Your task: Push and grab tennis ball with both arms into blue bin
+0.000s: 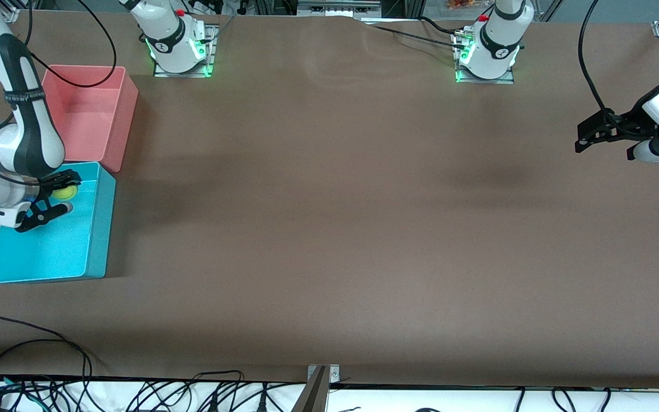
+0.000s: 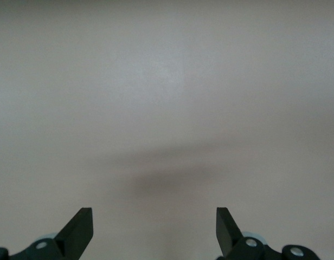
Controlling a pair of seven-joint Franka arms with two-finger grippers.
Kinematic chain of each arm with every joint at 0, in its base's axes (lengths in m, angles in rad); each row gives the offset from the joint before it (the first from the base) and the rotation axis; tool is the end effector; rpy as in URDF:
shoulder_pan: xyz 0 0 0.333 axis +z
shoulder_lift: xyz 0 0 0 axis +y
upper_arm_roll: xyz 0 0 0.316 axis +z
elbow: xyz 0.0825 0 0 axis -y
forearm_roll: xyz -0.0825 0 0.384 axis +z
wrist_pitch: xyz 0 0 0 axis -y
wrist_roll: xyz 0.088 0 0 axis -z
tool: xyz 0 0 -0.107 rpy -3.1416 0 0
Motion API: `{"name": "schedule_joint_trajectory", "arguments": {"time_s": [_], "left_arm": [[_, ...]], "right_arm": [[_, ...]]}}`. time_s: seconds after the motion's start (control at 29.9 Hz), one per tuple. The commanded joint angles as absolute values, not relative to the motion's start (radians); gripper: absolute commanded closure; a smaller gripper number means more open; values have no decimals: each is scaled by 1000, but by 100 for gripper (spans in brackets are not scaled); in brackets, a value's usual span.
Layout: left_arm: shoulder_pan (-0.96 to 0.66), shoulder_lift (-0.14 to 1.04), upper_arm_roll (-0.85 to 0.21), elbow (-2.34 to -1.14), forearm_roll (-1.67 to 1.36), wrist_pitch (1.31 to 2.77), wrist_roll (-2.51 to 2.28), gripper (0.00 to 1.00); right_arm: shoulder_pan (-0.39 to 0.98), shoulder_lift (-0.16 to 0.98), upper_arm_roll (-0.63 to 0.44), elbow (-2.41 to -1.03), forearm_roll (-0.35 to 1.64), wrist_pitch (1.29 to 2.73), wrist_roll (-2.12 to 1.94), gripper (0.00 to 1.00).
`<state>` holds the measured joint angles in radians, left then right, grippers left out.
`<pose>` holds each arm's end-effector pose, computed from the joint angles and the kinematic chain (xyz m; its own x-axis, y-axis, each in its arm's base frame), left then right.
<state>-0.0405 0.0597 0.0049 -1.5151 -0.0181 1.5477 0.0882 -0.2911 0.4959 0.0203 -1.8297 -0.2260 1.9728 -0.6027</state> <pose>0.5702 -0.0224 0.6151 0.9920 -0.1239 -0.0254 -0.1234 -0.9922 0.0201 0.5798 -0.1764 0.2390 0.8248 0.4214 -0.3770 0.4272 -0.9012 -0.0727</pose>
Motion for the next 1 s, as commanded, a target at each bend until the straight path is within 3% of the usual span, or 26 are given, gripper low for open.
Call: {"name": "schedule_joint_trajectory", "arguments": {"time_s": [0.0, 0.1, 0.13, 0.17, 0.2, 0.23, 0.64, 0.97], "left_arm": [[-46, 74, 5, -1482, -6, 1525, 81, 0], [-46, 74, 5, -1482, -6, 1525, 81, 0], [-46, 74, 5, -1482, -6, 1525, 81, 0], [-48, 74, 5, -1482, -6, 1525, 81, 0], [-48, 74, 5, -1482, -6, 1525, 81, 0], [-48, 74, 5, -1482, -6, 1525, 81, 0], [-46, 74, 5, -1482, -8, 1525, 81, 0], [-46, 74, 5, -1482, -8, 1525, 81, 0]], "right_arm": [[-304, 537, 28, -1796, -129, 1957, -649, 66], [-317, 549, 29, -1795, -123, 1957, -657, 64], [-325, 549, 29, -1796, -123, 1957, -657, 56], [-330, 551, 29, -1795, -121, 1957, -657, 40], [-331, 555, 29, -1795, -121, 1957, -657, 14], [-333, 557, 29, -1795, -120, 1957, -657, 0], [-350, 552, 32, -1732, -97, 1918, -698, 0], [-330, 537, 78, -1501, -32, 1616, -681, 0]]}}
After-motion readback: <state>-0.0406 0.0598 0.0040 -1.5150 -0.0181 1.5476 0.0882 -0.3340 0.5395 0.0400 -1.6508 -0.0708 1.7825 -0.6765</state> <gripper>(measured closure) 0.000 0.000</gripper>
